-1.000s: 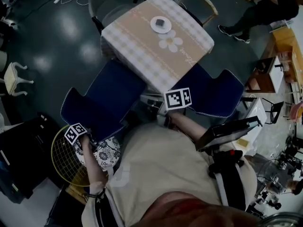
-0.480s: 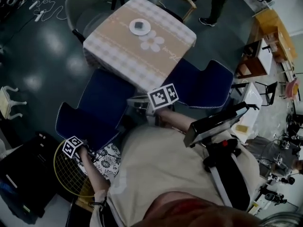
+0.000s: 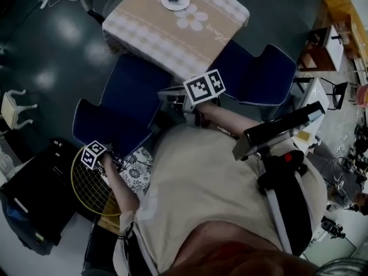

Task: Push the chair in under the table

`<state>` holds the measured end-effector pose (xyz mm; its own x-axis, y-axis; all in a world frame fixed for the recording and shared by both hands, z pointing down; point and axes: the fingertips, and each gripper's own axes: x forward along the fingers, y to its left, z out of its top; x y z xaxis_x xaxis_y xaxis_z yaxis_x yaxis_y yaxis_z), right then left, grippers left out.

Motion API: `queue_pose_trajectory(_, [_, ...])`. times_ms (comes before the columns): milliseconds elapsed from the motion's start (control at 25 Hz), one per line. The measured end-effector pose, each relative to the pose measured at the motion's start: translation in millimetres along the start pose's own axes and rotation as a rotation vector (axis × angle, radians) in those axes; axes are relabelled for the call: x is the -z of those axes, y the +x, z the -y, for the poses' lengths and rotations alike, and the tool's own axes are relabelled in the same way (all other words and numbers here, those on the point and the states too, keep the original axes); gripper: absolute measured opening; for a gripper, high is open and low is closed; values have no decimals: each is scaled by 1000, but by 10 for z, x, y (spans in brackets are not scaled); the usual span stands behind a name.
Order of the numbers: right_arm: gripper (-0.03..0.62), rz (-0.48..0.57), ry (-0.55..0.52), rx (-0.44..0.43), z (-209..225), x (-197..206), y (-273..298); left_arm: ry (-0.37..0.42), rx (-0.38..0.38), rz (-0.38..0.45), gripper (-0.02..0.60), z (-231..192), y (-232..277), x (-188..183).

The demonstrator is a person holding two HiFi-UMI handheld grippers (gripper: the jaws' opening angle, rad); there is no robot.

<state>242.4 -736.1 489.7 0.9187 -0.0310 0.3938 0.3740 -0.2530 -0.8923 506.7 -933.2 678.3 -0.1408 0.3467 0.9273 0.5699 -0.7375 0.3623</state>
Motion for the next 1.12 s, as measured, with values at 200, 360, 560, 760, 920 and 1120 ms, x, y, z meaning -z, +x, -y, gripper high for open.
queue_pose_trajectory(200, [12, 15, 16, 4, 52, 4, -75, 27, 5, -13, 151, 130, 61, 23])
queue_pose_trajectory(360, [12, 14, 13, -6, 92, -58, -70, 10, -2, 3, 150, 119, 65, 14])
queue_pose_trajectory(560, [12, 4, 19, -1, 134, -50, -45, 18, -13, -5, 151, 125, 98, 16])
queue_pose_trajectory(760, [12, -22, 7, -7, 82, -27, 39, 18, -12, -9, 150, 118, 85, 16])
queue_pose_trajectory(920, [12, -28, 1, -8, 63, -41, 87, 20, -9, -11, 151, 120, 83, -7])
queue_pose_trajectory(1120, [12, -28, -5, -7, 18, -63, 129, 33, -5, -13, 151, 121, 67, -107])
